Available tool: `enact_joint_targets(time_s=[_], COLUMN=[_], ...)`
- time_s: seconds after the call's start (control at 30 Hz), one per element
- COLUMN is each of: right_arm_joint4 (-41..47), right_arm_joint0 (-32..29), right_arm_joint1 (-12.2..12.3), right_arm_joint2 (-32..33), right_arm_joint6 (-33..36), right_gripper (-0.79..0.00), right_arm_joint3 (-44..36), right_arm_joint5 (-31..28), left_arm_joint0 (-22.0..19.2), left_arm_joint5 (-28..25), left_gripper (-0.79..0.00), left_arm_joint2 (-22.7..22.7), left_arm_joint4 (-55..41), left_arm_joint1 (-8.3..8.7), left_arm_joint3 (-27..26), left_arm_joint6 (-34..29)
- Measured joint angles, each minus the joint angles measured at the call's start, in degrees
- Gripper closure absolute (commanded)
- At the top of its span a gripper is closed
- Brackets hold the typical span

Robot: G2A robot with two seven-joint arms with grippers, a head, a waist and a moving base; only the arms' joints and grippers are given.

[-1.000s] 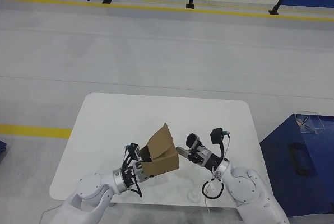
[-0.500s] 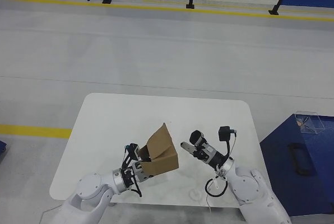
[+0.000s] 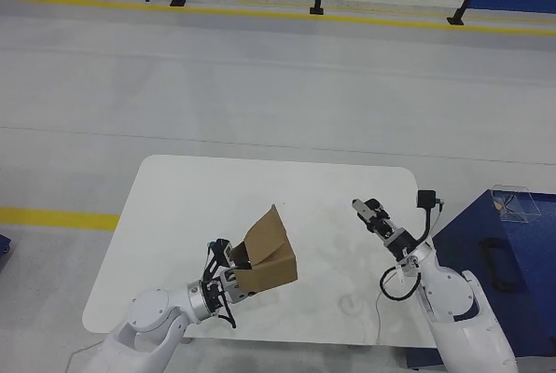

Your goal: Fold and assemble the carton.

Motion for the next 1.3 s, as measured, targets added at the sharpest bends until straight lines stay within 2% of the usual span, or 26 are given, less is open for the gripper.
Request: enact_joint_targets(time_s=[0.1,0.23,0.3,0.4,0.53,0.63,0.73,0.9,1.03,1.13,1.17,1.2,1.23,1.3], right_arm_joint4=[0.02,-1.01,-0.30,2.77,5.62,6.98,7.01,6.96,6.94,7.01,7.05,7.09,7.13,7.18], right_arm_joint0=[0.00,-0.15,0.10,0.86,1.73,1.94,2.13,2.46,2.61,2.86,2.90,2.93,2.97,3.06], right_arm_joint1=[0.00,0.07,0.20,0.46,0.67,0.70,0.74,0.74,0.74,0.74,0.74,0.75,0.77,0.81], right_arm_joint2=[0.00,0.95,1.94,3.77,5.29,5.26,4.94,4.36,3.87,3.61,3.58,3.58,3.60,3.66], right_arm_joint6=[0.03,-1.61,-1.32,0.87,2.39,3.26,3.87,4.11,4.30,4.38,4.38,4.38,4.40,4.49], right_gripper=[-0.785,-0.785,-0.785,-0.785,-0.785,-0.785,-0.785,-0.785,-0.785,-0.785,-0.785,-0.785,-0.785,-0.785], right_arm_joint3=[0.00,0.25,0.88,2.38,3.67,3.97,4.34,5.05,5.79,6.37,6.47,6.55,6.63,6.75], right_arm_joint5=[0.00,0.96,1.16,1.07,0.85,0.96,0.85,0.75,0.56,0.35,0.31,0.29,0.27,0.24], left_arm_joint0=[0.82,2.25,2.69,3.73,4.54,4.52,3.94,1.61,-2.76,-6.03,-6.88,-7.59,-8.33,-9.07], left_arm_joint5=[2.51,12.21,14.41,16.19,11.63,6.72,0.02,-8.55,-15.35,-16.18,-16.49,-16.74,-16.73,-16.20], left_gripper=[0.000,0.000,0.000,0.000,0.000,0.000,0.000,0.000,0.000,0.000,-0.246,-0.459,-0.785,-0.785], left_arm_joint2=[0.51,2.23,2.92,4.82,8.38,11.22,13.42,16.66,18.75,21.03,21.52,22.00,22.63,23.38], left_arm_joint4=[-1.43,-11.90,-17.22,-27.25,-41.12,-48.40,-52.43,-55.15,-55.37,-57.53,-57.66,-57.62,-57.57,-57.95], left_arm_joint1=[-0.29,-1.81,-2.53,-4.03,-6.24,-7.67,-8.93,-10.96,-12.90,-14.42,-14.81,-15.16,-15.59,-16.14], left_arm_joint3=[-0.69,-6.39,-8.98,-12.67,-16.28,-17.40,-16.67,-12.26,-5.74,-2.31,-1.34,-0.47,0.49,1.51], left_arm_joint6=[2.92,19.25,27.82,44.06,65.73,78.37,88.05,101.81,111.98,112.71,112.50,112.29,112.04,111.51])
